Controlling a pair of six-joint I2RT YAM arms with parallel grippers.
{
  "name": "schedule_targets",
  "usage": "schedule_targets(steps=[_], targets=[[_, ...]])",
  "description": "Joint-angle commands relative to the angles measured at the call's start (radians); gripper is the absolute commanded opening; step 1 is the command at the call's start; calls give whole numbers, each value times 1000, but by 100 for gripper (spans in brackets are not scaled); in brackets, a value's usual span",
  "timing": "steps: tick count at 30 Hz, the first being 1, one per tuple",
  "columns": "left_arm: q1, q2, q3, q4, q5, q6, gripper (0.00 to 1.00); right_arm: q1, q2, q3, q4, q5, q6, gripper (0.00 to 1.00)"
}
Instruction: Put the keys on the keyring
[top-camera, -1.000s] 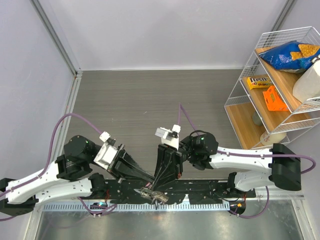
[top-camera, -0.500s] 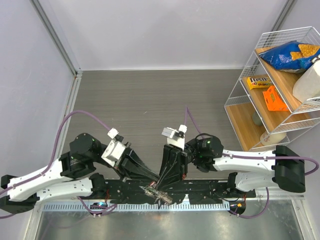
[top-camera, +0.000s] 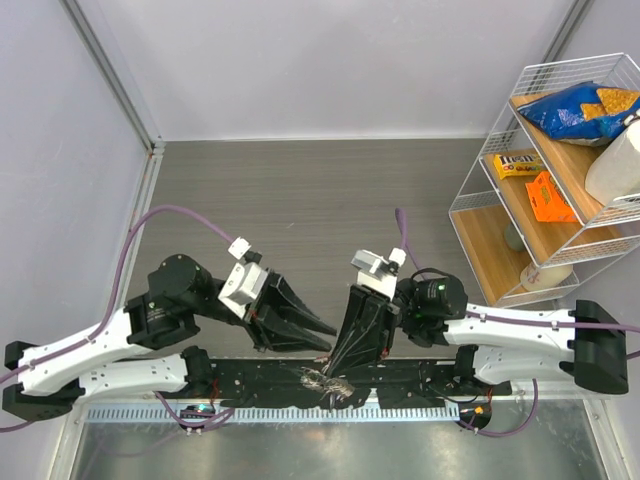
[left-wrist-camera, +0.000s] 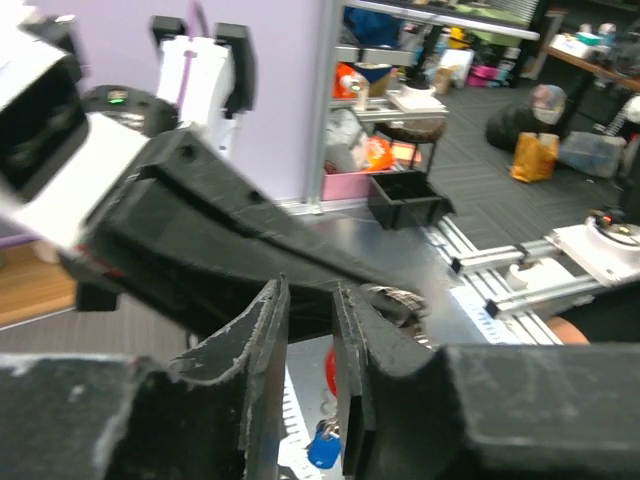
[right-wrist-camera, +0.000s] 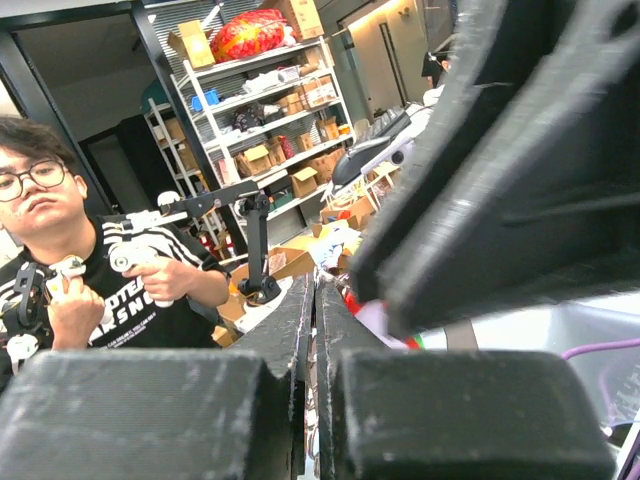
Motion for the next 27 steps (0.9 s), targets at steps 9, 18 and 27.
schedule_targets(steps=[9, 18, 27], targets=[[14, -6, 116, -143, -187, 13, 48, 12, -132, -43, 322, 60, -112, 6], [12, 6, 279, -340, -301, 2, 59, 12, -216, -117, 322, 163, -273, 6], [14, 23, 349, -428, -316, -18, 59, 12, -304, -147, 322, 174, -431, 6]])
